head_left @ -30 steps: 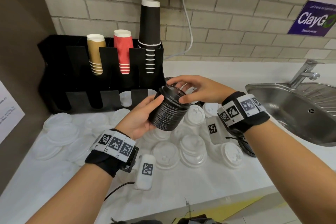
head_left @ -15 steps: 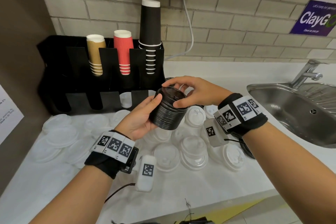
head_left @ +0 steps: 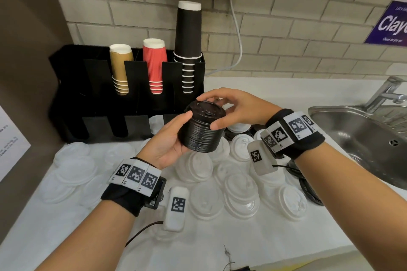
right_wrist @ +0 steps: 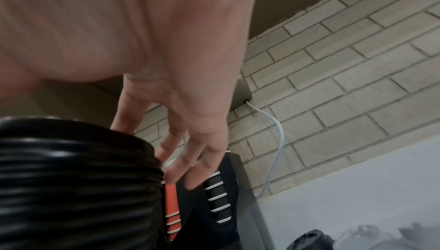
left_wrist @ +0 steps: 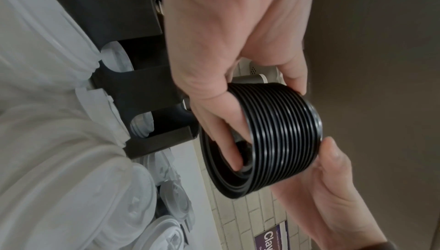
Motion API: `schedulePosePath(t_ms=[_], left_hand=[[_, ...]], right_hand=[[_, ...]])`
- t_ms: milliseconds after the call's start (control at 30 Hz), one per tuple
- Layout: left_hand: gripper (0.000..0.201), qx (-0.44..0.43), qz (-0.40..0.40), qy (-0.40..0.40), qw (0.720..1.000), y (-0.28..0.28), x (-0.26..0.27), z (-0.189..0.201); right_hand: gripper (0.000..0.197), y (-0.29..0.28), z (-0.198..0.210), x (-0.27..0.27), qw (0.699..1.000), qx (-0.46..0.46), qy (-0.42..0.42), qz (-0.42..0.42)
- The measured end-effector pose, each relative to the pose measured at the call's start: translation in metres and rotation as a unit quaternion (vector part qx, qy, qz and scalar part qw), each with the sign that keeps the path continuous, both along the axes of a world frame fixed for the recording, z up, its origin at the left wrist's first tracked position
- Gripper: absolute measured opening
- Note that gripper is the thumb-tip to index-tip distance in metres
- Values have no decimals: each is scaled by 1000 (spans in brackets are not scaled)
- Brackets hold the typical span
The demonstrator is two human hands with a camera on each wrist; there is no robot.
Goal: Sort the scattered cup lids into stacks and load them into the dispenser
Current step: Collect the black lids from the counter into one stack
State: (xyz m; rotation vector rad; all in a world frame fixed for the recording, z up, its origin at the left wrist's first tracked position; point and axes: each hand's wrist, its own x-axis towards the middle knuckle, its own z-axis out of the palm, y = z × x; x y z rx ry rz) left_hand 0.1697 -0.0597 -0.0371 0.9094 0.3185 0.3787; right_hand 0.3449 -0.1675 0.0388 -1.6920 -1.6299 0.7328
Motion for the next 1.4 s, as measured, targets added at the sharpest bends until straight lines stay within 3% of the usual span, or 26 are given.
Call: schedulePosePath(t_ms=[100, 167, 200, 267, 367, 433, 533, 600, 800, 1000, 1167, 1267, 1400], left_hand=[[49, -13, -1, -16, 1000, 7, 0, -1], [52, -27, 14, -28, 999, 12, 0, -2], [53, -35, 21, -33, 999, 14, 0, -3], [47, -44, 25, -40, 998, 19, -1, -5], [38, -39, 21, -46, 998, 24, -1, -7], [46, -28, 21, -44, 998, 26, 0, -6], [59, -19, 21, -41, 999, 29, 2, -6], [61, -18, 20, -43, 999, 31, 3, -7], [55, -14, 10, -49, 999, 35, 6, -8], [57, -17, 25, -45, 998, 36, 5, -6], [42, -23, 32, -40, 998, 30, 5, -6], [45, -25, 27, -35, 999, 24, 5, -6], [49, -33, 10, -21, 999, 12, 7, -7]], right_hand=[[50, 1, 1, 2, 999, 18, 46, 8], [30, 2, 2, 10, 996, 39, 62, -52], [20, 3, 1, 17, 994, 38, 35, -100], [15, 4, -6, 36, 983, -38, -95, -155], [27, 4, -33, 54, 909, -272, -302, -97], [34, 2, -50, 59, 861, -345, -368, -58], [32, 1, -61, 66, 864, -351, -349, -93], [41, 4, -67, 74, 868, -326, -350, -136], [99, 25, -96, 86, 846, -353, -322, -238], [98, 31, -103, 83, 853, -347, -308, -238], [94, 19, -70, 80, 864, -347, -289, -222], [71, 5, -42, 71, 914, -304, -163, -215], [46, -15, -17, 44, 977, -92, 4, -194]])
